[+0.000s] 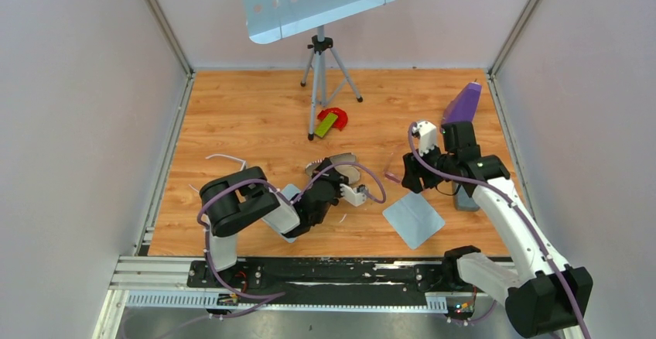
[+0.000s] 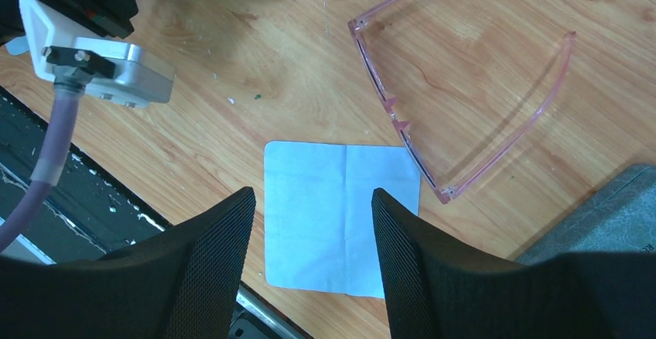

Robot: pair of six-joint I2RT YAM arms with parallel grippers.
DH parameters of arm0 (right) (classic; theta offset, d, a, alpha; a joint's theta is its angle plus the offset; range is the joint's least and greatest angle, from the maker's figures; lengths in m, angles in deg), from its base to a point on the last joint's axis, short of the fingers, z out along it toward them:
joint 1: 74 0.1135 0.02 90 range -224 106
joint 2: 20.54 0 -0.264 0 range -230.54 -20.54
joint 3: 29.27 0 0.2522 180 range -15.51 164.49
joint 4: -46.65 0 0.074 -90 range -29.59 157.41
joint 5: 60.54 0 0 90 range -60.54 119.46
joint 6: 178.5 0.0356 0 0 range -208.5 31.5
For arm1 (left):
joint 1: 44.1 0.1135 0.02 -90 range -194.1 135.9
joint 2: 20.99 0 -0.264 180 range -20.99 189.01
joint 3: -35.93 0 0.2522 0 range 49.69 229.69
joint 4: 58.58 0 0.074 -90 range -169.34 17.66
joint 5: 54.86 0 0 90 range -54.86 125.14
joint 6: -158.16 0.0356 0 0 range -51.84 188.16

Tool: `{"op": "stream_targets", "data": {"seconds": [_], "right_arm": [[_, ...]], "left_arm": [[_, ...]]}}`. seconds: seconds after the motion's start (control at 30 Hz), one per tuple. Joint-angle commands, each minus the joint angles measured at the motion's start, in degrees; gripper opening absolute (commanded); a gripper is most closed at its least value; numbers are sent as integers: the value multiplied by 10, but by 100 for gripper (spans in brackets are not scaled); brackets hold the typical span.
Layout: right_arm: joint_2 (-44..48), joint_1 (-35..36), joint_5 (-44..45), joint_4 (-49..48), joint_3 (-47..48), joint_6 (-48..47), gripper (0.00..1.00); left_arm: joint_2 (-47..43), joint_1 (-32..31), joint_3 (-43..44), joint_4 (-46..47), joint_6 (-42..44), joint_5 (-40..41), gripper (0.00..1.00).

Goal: Organize the sunglasses
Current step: Place the sunglasses case at the center of the board.

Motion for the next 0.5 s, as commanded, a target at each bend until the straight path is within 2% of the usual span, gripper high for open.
{"op": "stream_targets", "data": {"seconds": [0.0,0.03,0.13,0.23,0.27,0.47], "right_arm": [[-8,-14,-10,2,-8,8,62],[-8,-15,-11,2,-8,9,62],[-5,-17,-12,2,-9,9,62],[-3,-19,-13,3,-9,8,62],[-2,-20,-14,3,-9,8,62],[0,-23,-16,3,-10,8,62]], "left_arm": [[-2,-18,-3,88,-2,-3,0],[5,-21,0,100,4,4,0],[26,-29,5,143,22,17,13],[34,-33,5,163,26,29,40],[34,-35,4,166,25,32,44],[26,-42,-1,168,25,36,48]]}}
